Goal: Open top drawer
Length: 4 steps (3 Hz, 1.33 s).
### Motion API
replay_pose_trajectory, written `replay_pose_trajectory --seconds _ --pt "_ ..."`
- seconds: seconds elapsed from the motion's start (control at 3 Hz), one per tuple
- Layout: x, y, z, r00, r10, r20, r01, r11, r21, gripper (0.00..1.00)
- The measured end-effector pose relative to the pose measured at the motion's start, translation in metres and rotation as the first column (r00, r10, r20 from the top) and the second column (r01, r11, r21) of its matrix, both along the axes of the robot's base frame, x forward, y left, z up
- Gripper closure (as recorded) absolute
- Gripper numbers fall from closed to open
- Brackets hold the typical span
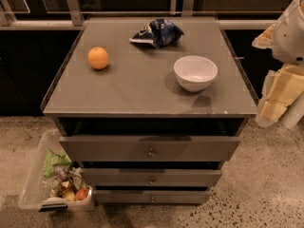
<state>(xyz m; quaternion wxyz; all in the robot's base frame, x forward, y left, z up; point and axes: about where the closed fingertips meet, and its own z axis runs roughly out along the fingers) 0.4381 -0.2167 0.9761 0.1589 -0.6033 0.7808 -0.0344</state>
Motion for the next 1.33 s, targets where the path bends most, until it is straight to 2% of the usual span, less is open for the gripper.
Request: replay_pose_trajectory --seconds 0.33,0.67,1.0,1.33 --pt "0.000 0.000 0.000 1.0000 0.000 0.000 0.000 1.000 0.000 0.00" --pt "-0.011 0.005 -0.012 0.9996 -0.022 0.018 0.021 0.998 0.056 0.00" --pt "-0.035 0.013 -0.054 0.9963 -0.085 0.010 0.081 0.976 0.200 0.00" --pt "-0.058 0.020 -0.125 0.9822 -0.172 -0.076 0.188 0.913 0.363 0.00"
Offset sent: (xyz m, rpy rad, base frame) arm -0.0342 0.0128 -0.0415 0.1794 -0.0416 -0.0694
